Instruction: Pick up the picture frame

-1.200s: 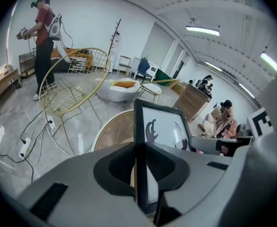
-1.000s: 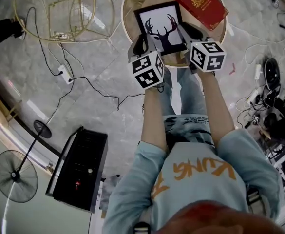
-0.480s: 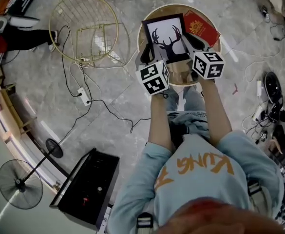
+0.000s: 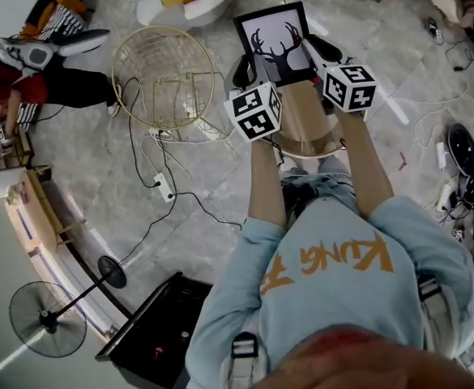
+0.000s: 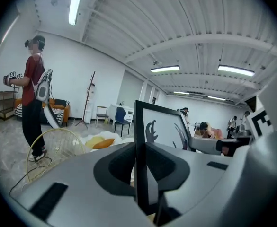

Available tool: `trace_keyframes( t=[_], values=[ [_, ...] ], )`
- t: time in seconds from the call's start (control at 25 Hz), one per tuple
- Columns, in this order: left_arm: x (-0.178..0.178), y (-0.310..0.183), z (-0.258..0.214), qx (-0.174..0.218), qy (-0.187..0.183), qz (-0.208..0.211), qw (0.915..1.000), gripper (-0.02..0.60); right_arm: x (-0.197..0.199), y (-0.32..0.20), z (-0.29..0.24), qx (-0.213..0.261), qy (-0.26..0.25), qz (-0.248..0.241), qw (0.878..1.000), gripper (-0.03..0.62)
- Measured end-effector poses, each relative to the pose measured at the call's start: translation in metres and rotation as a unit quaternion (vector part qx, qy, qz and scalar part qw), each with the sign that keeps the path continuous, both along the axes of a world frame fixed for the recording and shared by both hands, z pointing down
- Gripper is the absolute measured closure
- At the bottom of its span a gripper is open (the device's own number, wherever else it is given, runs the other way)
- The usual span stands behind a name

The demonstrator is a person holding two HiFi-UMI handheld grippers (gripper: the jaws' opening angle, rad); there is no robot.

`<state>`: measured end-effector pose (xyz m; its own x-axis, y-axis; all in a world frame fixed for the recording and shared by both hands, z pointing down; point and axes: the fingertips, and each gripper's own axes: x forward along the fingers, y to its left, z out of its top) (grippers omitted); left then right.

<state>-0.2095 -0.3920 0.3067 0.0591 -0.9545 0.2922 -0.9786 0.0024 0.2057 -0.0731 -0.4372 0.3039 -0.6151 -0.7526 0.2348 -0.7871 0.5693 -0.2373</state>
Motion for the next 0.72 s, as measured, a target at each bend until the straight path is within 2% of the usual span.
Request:
trace_keyframes(
  t=[0.2, 0.4, 0.56, 0.72],
  values=[
    [0.011, 0.000, -0.063, 0.054, -0.019, 0.010, 0.9983, 0.504, 0.011, 0.002, -0.064, 0.056, -0.013, 0.000, 0.998, 0.526],
    [0.015, -0.006, -0.127, 0.123, -0.040, 0.017, 0.9915, 0.503, 0.016, -0.001, -0.130, 0.125, -0.033, 0.005, 0.992, 0.526],
    [0.015, -0.002, -0.155, 0.157, -0.055, 0.020, 0.9859, 0.503, 0.017, 0.003, -0.156, 0.154, -0.047, 0.004, 0.987, 0.526],
    [0.014, -0.001, -0.162, 0.168, -0.057, 0.019, 0.9839, 0.503, 0.015, 0.005, -0.165, 0.169, -0.044, 0.002, 0.985, 0.526]
  ],
)
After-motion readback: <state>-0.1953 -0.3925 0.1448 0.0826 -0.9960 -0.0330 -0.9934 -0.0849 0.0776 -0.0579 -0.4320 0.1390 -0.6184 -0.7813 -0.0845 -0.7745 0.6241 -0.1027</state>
